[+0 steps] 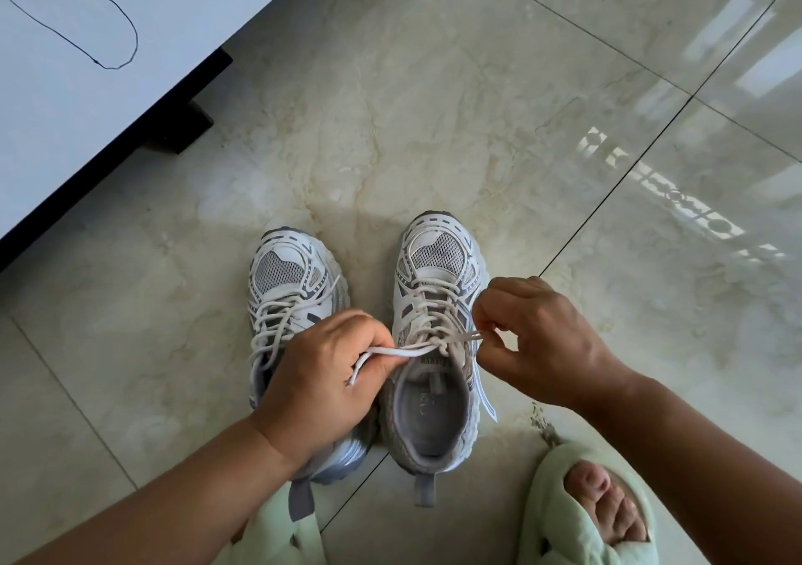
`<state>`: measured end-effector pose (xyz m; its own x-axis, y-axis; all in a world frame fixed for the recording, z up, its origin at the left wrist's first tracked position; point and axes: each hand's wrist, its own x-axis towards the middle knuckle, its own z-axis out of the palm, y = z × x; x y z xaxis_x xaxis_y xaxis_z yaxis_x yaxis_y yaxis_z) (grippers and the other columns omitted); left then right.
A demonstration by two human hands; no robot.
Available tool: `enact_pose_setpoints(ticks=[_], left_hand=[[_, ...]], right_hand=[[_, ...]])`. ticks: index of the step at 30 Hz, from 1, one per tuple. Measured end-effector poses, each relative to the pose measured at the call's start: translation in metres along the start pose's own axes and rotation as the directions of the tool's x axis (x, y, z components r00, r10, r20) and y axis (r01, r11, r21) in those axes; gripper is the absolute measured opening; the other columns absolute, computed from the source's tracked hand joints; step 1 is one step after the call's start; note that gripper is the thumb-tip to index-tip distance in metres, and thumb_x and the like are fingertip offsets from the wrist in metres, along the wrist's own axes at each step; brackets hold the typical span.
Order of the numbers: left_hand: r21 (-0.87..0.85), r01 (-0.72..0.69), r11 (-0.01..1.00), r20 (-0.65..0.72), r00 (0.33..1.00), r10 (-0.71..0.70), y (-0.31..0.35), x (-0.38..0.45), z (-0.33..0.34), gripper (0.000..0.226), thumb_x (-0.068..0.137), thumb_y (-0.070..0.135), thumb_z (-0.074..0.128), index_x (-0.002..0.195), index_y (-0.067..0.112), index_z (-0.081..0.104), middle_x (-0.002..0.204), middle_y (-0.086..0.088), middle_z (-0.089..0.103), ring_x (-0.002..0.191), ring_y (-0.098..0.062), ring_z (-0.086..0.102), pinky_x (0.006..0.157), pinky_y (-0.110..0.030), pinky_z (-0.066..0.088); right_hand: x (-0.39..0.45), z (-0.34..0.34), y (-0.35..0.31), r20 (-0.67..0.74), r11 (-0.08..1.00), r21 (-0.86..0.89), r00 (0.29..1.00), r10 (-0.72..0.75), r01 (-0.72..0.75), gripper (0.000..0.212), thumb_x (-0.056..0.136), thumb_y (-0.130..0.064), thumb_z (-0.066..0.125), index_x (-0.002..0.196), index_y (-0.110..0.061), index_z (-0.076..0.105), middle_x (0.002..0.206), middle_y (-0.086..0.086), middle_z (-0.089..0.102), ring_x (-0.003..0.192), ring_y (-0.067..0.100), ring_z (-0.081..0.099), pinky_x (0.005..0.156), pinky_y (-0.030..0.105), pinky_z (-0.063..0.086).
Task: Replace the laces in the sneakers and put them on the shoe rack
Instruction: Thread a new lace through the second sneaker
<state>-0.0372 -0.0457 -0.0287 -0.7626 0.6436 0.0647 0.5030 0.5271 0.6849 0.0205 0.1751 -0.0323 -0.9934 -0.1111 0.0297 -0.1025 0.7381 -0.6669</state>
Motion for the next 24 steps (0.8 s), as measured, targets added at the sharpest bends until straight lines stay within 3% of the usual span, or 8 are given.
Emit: enact_pose_setpoints(ticks=[3, 6, 9, 12, 15, 17, 20, 24], left_hand=[[0.007, 0.003, 1.000, 0.021, 1.000, -0.003, 0.006, -0.001, 0.001, 0.024, 0.083, 0.033, 0.061, 0.072, 0.012, 0.063, 0.071, 0.009, 0.057, 0.065, -0.001, 0.049, 0.062, -0.011, 0.039], [-0.004, 0.036, 0.999, 0.048, 0.998, -0.036, 0.006, -0.002, -0.005, 0.027, 0.079, 0.043, 0.063, 0.076, 0.016, 0.065, 0.073, 0.012, 0.057, 0.066, -0.001, 0.051, 0.061, -0.016, 0.042], [-0.001, 0.028, 1.000, 0.074, 0.997, -0.028, 0.001, -0.003, -0.018, 0.042, 0.070, 0.055, 0.067, 0.089, 0.017, 0.066, 0.086, 0.010, 0.059, 0.080, -0.003, 0.054, 0.072, -0.018, 0.044], [0.009, 0.029, 1.000, 0.049, 0.998, -0.030, -0.011, -0.011, -0.038, 0.053, 0.071, 0.062, 0.063, 0.095, 0.015, 0.067, 0.094, 0.006, 0.061, 0.091, -0.005, 0.056, 0.081, -0.016, 0.044], [0.031, 0.153, 0.988, -0.140, 0.979, -0.147, -0.036, -0.019, -0.065, 0.040, 0.087, 0.047, 0.053, 0.088, 0.009, 0.068, 0.086, 0.003, 0.062, 0.079, -0.001, 0.056, 0.073, -0.010, 0.042], [0.112, 0.255, 0.960, -0.195, 0.953, -0.231, -0.052, -0.023, -0.074, 0.031, 0.086, 0.036, 0.052, 0.084, 0.010, 0.068, 0.080, 0.005, 0.059, 0.072, 0.001, 0.051, 0.068, -0.006, 0.038], [0.069, 0.414, 0.908, -0.148, 0.904, -0.401, -0.058, -0.034, -0.071, 0.019, 0.077, 0.035, 0.057, 0.084, 0.020, 0.067, 0.082, 0.008, 0.059, 0.068, -0.001, 0.052, 0.064, -0.011, 0.041], [0.021, 0.501, 0.865, -0.072, 0.864, -0.498, -0.047, -0.045, -0.055, 0.029, 0.072, 0.045, 0.070, 0.093, 0.028, 0.059, 0.091, 0.015, 0.051, 0.077, 0.001, 0.053, 0.063, -0.009, 0.038]], right_hand=[[-0.003, 0.004, 0.002, -0.011, 1.000, -0.007, 0.999, 0.030, -0.030, 0.007, 0.068, -0.019, 0.046, 0.065, -0.014, 0.048, 0.064, -0.012, 0.035, 0.058, 0.009, 0.029, 0.059, 0.025, 0.035], [-0.008, 0.001, 0.003, -0.025, 0.986, 0.117, 0.992, 0.122, -0.118, 0.010, 0.073, -0.026, 0.052, 0.073, -0.017, 0.056, 0.064, -0.010, 0.045, 0.061, 0.008, 0.042, 0.057, 0.012, 0.034], [-0.006, -0.005, -0.003, -0.101, 0.963, 0.198, 0.973, 0.206, -0.183, 0.008, 0.070, -0.021, 0.063, 0.077, -0.021, 0.059, 0.063, -0.008, 0.051, 0.064, 0.013, 0.050, 0.053, 0.014, 0.039], [0.006, -0.007, -0.018, -0.101, 0.973, 0.193, 0.984, 0.148, -0.126, 0.006, 0.069, -0.018, 0.064, 0.075, -0.019, 0.061, 0.063, -0.007, 0.054, 0.062, 0.014, 0.052, 0.052, 0.018, 0.041], [0.024, -0.004, -0.039, -0.068, 0.971, 0.229, 0.994, 0.080, -0.062, 0.004, 0.070, -0.017, 0.064, 0.073, -0.016, 0.062, 0.065, -0.006, 0.056, 0.062, 0.013, 0.053, 0.053, 0.017, 0.042], [0.038, 0.000, -0.053, -0.033, 0.969, 0.245, 0.999, 0.012, -0.003, 0.002, 0.072, -0.016, 0.063, 0.072, -0.016, 0.061, 0.065, -0.005, 0.056, 0.061, 0.012, 0.052, 0.053, 0.017, 0.042], [0.059, 0.017, -0.073, 0.072, 0.970, 0.218, 0.990, -0.124, 0.105, 0.009, 0.075, -0.023, 0.057, 0.073, -0.014, 0.060, 0.066, -0.006, 0.055, 0.059, 0.010, 0.051, 0.052, 0.019, 0.042], [0.072, 0.043, -0.090, 0.202, 0.982, 0.165, 0.972, -0.121, 0.088, 0.004, 0.076, -0.022, 0.062, 0.075, -0.019, 0.058, 0.068, -0.010, 0.053, 0.059, 0.005, 0.051, 0.053, 0.024, 0.045]])
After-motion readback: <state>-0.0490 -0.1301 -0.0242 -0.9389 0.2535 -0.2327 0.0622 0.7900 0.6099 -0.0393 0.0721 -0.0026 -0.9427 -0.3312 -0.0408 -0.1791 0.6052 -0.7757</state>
